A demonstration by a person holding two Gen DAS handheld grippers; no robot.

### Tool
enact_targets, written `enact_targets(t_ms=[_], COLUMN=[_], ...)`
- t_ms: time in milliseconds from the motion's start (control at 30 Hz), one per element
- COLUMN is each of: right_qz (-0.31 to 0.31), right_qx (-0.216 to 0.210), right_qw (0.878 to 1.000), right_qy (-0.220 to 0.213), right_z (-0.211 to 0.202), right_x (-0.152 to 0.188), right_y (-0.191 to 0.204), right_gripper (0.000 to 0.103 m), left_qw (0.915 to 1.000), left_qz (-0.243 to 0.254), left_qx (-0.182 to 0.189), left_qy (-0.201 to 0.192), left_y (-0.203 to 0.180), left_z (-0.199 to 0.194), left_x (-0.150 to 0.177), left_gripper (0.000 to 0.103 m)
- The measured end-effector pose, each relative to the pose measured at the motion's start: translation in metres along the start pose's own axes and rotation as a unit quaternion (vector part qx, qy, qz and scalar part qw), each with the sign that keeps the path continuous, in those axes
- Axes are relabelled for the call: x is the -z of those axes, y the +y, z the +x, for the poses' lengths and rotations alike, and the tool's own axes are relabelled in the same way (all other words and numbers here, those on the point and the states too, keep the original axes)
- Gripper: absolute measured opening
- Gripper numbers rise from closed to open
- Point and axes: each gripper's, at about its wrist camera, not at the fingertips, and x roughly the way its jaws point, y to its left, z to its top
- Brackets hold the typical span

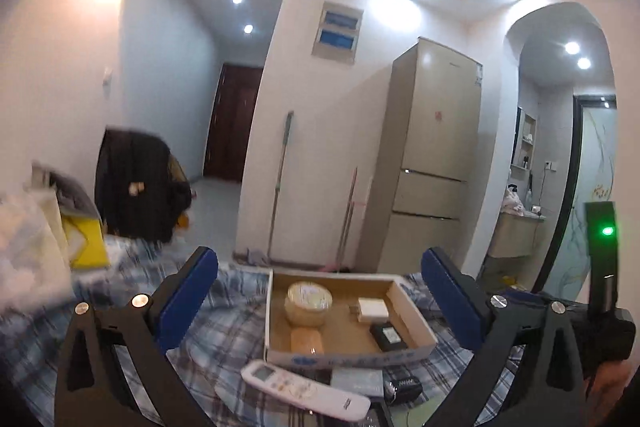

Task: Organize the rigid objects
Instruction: 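Withdraw both tools from the box back over the table, then grasp the black ZEESEA box with the right tool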

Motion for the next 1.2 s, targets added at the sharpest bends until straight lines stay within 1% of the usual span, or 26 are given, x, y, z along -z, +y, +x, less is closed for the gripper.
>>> enact_targets(t_ms=[67,133,167,200,267,300,367,400,467,500,567,600,733,767,800,867,967,1067,1100,1167,1200], right_qz=[-0.020,-0.037,-0.042,-0.044,-0.044,-0.044,-0.050,-0.054,-0.052,-0.046,-0.039,-0.040,-0.053,-0.057,-0.064,-0.075,-0.061,-0.043,-0.038,-0.034,-0.035], right_qx=[-0.001,-0.004,-0.007,-0.011,-0.018,-0.017,-0.016,-0.016,-0.013,-0.012,-0.024,-0.028,-0.022,-0.019,-0.016,-0.018,-0.034,-0.051,-0.050,-0.043,-0.040], right_qw=[1.000,0.999,0.999,0.999,0.999,0.999,0.999,0.998,0.998,0.998,0.997,0.997,0.995,0.995,0.996,0.997,0.997,0.996,0.995,0.994,0.992], right_qy=[-0.010,-0.014,-0.013,-0.011,-0.003,0.000,-0.001,-0.006,-0.025,-0.041,-0.063,-0.067,-0.081,-0.077,-0.064,-0.028,0.015,0.062,0.075,0.098,0.112], right_z=[0.003,0.005,0.007,0.008,0.012,0.013,0.014,0.013,0.009,0.006,0.000,-0.001,-0.005,-0.004,-0.002,0.005,0.016,0.030,0.035,0.046,0.052], right_x=[0.007,0.013,0.017,0.020,0.025,0.026,0.028,0.029,0.030,0.031,0.031,0.031,0.032,0.032,0.031,0.031,0.035,0.040,0.042,0.048,0.051], right_y=[0.003,0.006,0.007,0.007,0.006,0.006,0.006,0.006,0.005,0.004,0.004,0.004,0.009,0.010,0.012,0.017,0.015,0.012,0.010,0.009,0.009], right_gripper=[0.071,0.071,0.071,0.071,0.076,0.077,0.077,0.079,0.099,0.101,0.101,0.101,0.101,0.101,0.101,0.101,0.101,0.101,0.100,0.092,0.091], left_qw=[0.9997,0.9981,0.9979,0.9980,0.9983,0.9982,0.9980,0.9983,0.9987,0.9986,0.9984,0.9985,0.9984,0.9984,0.9984,0.9981,0.9978,0.9966,0.9960,0.9952,0.9950], left_qz=[0.003,0.017,0.019,0.021,0.031,0.037,0.044,0.042,0.038,0.038,0.040,0.040,0.030,0.026,0.023,0.018,0.015,0.012,0.010,0.002,-0.003], left_qx=[0.003,-0.014,-0.018,-0.019,-0.021,-0.024,-0.035,-0.035,-0.030,-0.030,-0.032,-0.033,-0.044,-0.044,-0.045,-0.052,-0.055,-0.067,-0.073,-0.077,-0.077], left_qy=[0.024,0.058,0.060,0.056,0.045,0.041,0.029,0.022,0.020,0.020,0.022,0.019,0.020,0.022,0.024,0.028,0.035,0.045,0.051,0.061,0.063], left_y=[0.006,0.007,0.007,0.007,0.003,0.001,-0.002,-0.002,-0.001,-0.002,-0.002,-0.001,0.002,0.003,0.004,0.006,0.008,0.010,0.011,0.016,0.018], left_z=[0.013,0.025,0.027,0.026,0.021,0.019,0.015,0.012,0.010,0.010,0.011,0.011,0.013,0.014,0.015,0.016,0.019,0.023,0.025,0.029,0.030], left_x=[0.016,0.028,0.030,0.032,0.035,0.036,0.037,0.037,0.035,0.036,0.035,0.035,0.036,0.036,0.037,0.037,0.038,0.040,0.041,0.042,0.042], left_gripper=[0.103,0.103,0.103,0.103,0.103,0.103,0.103,0.103,0.103,0.103,0.103,0.103,0.103,0.103,0.103,0.103,0.103,0.103,0.103,0.103,0.103])
